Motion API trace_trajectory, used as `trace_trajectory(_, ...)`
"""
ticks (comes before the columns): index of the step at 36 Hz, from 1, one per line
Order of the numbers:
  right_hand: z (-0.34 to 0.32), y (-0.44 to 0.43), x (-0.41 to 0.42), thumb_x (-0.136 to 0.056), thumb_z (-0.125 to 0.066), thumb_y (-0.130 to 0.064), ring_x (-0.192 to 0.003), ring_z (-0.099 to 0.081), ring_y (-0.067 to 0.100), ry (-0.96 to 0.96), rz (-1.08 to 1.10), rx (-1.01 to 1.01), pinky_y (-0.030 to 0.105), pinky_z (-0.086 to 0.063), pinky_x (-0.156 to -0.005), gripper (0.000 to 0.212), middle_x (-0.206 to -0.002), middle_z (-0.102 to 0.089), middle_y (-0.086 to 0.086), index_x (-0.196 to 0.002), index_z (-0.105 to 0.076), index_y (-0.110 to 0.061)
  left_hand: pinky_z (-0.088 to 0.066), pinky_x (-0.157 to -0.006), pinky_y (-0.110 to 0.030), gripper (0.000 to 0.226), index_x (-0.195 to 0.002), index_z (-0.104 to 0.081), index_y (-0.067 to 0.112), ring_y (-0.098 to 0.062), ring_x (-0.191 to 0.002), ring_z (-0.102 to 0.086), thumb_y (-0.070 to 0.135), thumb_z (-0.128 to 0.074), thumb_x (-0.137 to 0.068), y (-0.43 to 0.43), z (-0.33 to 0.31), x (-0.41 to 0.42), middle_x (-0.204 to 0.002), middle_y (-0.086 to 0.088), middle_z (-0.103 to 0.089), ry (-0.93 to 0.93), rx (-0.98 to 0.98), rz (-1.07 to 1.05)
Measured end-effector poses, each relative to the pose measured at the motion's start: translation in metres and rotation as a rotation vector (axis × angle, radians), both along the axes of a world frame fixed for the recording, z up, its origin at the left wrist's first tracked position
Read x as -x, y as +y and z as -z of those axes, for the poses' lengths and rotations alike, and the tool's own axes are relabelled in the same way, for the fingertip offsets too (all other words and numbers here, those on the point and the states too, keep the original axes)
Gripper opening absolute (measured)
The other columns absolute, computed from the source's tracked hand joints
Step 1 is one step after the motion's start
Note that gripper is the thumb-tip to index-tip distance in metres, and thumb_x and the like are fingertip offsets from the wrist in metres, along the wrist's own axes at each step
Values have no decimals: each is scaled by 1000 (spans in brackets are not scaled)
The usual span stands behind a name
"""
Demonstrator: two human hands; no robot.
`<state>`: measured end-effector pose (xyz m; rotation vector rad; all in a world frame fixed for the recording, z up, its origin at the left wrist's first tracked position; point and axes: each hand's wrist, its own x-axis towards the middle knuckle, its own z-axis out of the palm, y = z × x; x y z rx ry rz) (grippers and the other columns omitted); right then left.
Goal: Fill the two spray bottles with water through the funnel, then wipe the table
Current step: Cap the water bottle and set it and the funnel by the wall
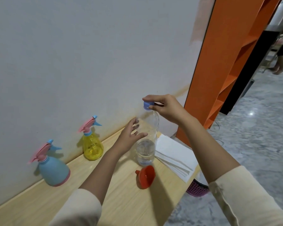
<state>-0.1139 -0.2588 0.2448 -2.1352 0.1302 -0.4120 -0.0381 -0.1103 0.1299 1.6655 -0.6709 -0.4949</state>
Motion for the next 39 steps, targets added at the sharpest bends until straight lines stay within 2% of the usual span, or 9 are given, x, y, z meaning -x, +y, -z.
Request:
trace_trajectory(3,6,0,-1,-88,-58,1,-109,-54,-2,-35,-5,-18,8,-40,-97,30,-113,-58,-17,-115,-67,-11,-39,-107,-33,76,-145,-27,15,-13,-132,-40,17,-70,-82,1,0,2,-145,1,-36,14,13,-7)
trace_trajectory(11,12,4,-6,-75,-77,-14,-84,-57,2,-143,128,-45,11,-50,-77,38,-94,-61,-9,-111,-65,-15,-39,-108,-34,74,-144,-30,19,-12,-132,-41,19,-71,-82,0,2,6,-145,3,-38,5,20,-37)
trace_trajectory(17,29,3,-6,-100,-39,-30,-127,-42,10,5,-55,-259,23,-31,-104,39,-139,-48,0,-137,-41,-20,-38,-104,-29,72,-142,-30,22,-11,-130,-42,20,-70,-82,-3,0,5,-143,5,-39,-16,-6,-39)
trace_trajectory(21,48,12,-13,-95,-52,-24,-109,-59,15,-174,59,-387,28,-45,-97,9,-113,-65,6,-105,-53,-24,-40,-104,-30,72,-143,-30,19,-11,-130,-42,16,-70,-83,-3,3,9,-143,4,-39,-6,10,-65)
trace_trajectory(23,53,15,-16,-91,-60,-24,-99,-61,14,-223,121,-372,30,-49,-91,13,-104,-63,2,-96,-49,-27,-40,-98,-24,72,-144,-29,17,-10,-129,-42,15,-69,-84,-4,3,12,-143,4,-38,-4,19,-70)
trace_trajectory(26,49,20,-20,-87,-65,-23,-78,-51,8,-275,166,-296,17,-43,-72,28,-88,-49,-8,-95,-39,-16,-38,-99,-23,73,-145,-27,16,-10,-130,-40,14,-68,-85,-5,2,14,-144,3,-37,-4,20,-72)
trace_trajectory(29,48,22,-21,-90,-61,-26,-71,-47,5,-284,165,-245,13,-39,-65,29,-84,-44,-8,-98,-36,-14,-39,-103,-27,73,-145,-27,15,-11,-131,-41,14,-68,-84,-5,1,14,-144,3,-38,2,18,-74)
trace_trajectory(34,58,17,-19,-98,-44,-31,-110,-53,10,-206,5,-300,19,-40,-93,24,-121,-53,-1,-122,-45,-24,-40,-101,-26,71,-143,-30,18,-10,-130,-42,17,-69,-84,-2,3,13,-143,4,-39,2,24,-85)
trace_trajectory(39,60,16,-22,-89,-53,-32,-101,-55,14,-275,86,-348,25,-44,-88,10,-111,-56,2,-99,-52,-30,-41,-103,-28,72,-144,-30,17,-10,-130,-42,16,-70,-84,-4,4,14,-144,4,-39,4,29,-90)
